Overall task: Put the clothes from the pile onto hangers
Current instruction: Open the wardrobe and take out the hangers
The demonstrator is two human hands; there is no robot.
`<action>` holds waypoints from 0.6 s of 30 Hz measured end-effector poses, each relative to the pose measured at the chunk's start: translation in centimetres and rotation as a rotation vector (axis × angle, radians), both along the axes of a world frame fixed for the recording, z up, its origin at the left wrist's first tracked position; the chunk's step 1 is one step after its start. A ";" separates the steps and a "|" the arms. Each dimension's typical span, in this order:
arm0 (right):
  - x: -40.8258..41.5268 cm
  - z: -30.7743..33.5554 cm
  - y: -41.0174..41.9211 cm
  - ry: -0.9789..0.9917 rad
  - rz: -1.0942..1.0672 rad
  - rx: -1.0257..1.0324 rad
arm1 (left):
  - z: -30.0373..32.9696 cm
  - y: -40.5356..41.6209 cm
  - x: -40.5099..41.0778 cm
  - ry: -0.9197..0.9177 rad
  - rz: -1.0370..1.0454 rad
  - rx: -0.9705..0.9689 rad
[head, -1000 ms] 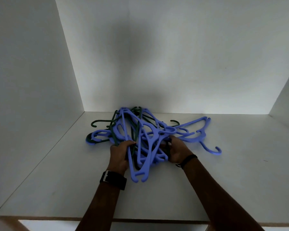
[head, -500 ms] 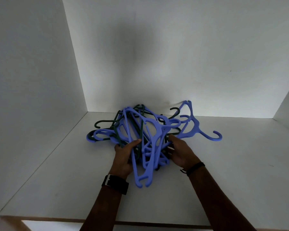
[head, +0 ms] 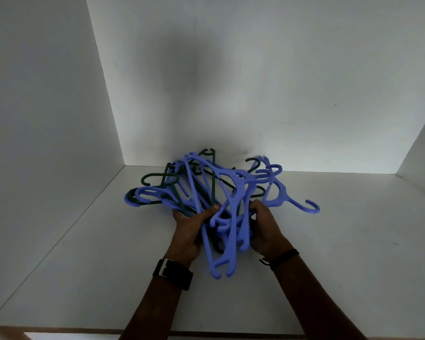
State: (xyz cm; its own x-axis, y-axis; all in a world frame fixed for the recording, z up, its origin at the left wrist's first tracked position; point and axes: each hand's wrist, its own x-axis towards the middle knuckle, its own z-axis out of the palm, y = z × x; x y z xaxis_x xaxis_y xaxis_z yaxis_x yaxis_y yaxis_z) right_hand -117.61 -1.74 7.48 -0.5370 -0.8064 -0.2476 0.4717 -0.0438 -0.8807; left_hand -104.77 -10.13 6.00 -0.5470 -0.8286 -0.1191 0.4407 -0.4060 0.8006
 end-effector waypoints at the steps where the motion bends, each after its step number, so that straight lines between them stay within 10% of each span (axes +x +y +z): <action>1: 0.0 0.1 -0.2 -0.026 -0.024 0.013 | 0.1 0.1 -0.1 -0.021 -0.003 -0.005; 18: 2.6 -1.4 2.2 0.061 0.030 -0.103 | -0.5 2.1 1.5 -0.078 -0.015 -0.011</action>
State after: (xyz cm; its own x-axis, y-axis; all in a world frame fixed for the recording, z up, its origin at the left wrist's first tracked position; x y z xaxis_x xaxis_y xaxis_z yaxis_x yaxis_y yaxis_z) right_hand -114.97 0.49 6.13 -0.5238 -0.8419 -0.1301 0.4195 -0.1220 -0.8995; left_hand -103.29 -8.08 5.51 -0.5492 -0.8216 -0.1530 0.3709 -0.4036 0.8364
